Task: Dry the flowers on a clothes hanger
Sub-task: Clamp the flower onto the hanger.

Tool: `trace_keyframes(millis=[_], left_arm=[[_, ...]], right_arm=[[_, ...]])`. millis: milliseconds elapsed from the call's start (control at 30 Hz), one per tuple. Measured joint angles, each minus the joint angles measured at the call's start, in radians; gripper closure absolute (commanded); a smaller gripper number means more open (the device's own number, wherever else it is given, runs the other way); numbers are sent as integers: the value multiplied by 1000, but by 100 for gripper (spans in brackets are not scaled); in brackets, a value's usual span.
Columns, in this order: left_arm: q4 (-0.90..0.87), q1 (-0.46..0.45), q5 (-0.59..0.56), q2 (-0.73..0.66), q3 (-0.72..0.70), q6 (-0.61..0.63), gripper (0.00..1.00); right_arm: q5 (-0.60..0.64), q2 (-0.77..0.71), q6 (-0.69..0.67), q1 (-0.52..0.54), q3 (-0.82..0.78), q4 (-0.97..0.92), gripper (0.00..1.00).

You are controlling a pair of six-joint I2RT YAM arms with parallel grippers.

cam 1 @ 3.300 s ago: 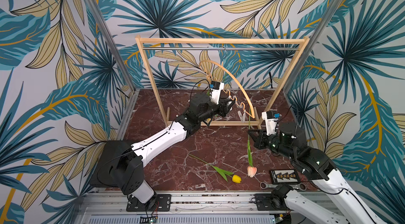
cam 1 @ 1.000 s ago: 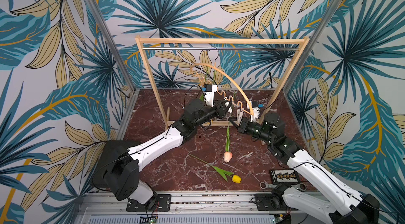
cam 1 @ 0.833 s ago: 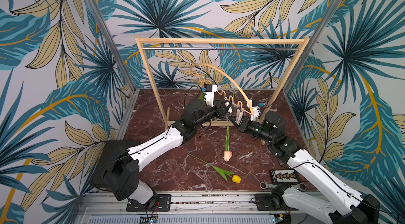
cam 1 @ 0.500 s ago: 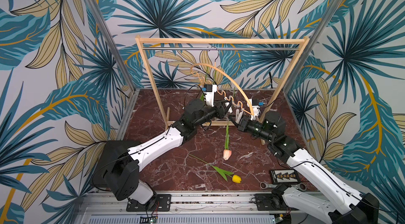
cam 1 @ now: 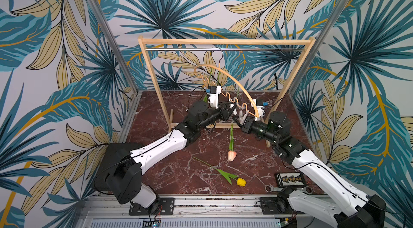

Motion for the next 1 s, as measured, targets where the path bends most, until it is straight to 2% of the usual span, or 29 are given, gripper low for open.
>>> trace_keyframes(millis=[633, 1000], left_arm=[[-10, 0, 3, 0, 0, 0, 90], [-11, 0, 10, 0, 0, 0, 91]], right_arm=[[-1, 0, -107, 0, 20, -95, 100], [-4, 9, -116, 0, 45, -106, 100]])
